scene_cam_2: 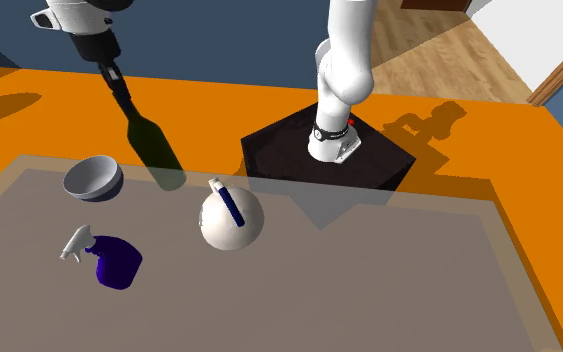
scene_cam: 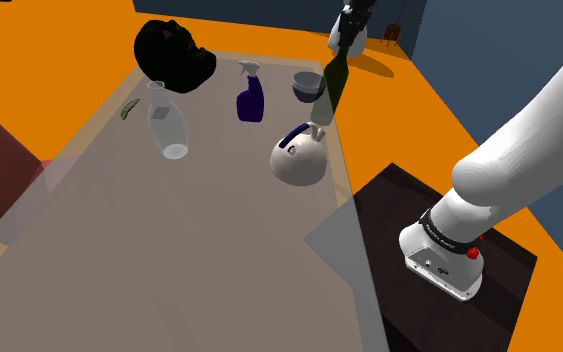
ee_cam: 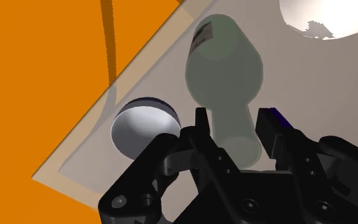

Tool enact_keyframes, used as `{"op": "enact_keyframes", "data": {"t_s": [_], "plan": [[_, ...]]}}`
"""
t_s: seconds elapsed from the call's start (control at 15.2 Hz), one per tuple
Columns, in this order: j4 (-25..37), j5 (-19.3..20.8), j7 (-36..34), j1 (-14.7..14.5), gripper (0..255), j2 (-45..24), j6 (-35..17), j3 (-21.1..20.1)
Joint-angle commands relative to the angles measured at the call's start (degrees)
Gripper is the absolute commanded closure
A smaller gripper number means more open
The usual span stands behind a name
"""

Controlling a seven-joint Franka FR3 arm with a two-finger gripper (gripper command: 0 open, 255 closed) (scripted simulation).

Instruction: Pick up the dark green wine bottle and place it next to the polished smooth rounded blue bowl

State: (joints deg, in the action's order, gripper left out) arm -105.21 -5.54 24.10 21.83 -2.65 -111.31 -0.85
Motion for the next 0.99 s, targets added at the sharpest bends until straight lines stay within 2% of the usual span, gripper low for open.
{"op": "enact_keyframes", "data": {"t_s": [0.0,0.33,0.86,0.92], "plan": [[-1.37,-0.06,0.11,-0.02,255,-0.08,-1.51,-0.02],[-4.48,-0.21,0.46,-0.05,255,-0.86,-5.38,-0.05],[-4.48,-0.21,0.46,-0.05,255,-0.86,-5.38,-0.05],[-4.48,-0.21,0.46,-0.05,0,-0.86,-5.38,-0.05]]}}
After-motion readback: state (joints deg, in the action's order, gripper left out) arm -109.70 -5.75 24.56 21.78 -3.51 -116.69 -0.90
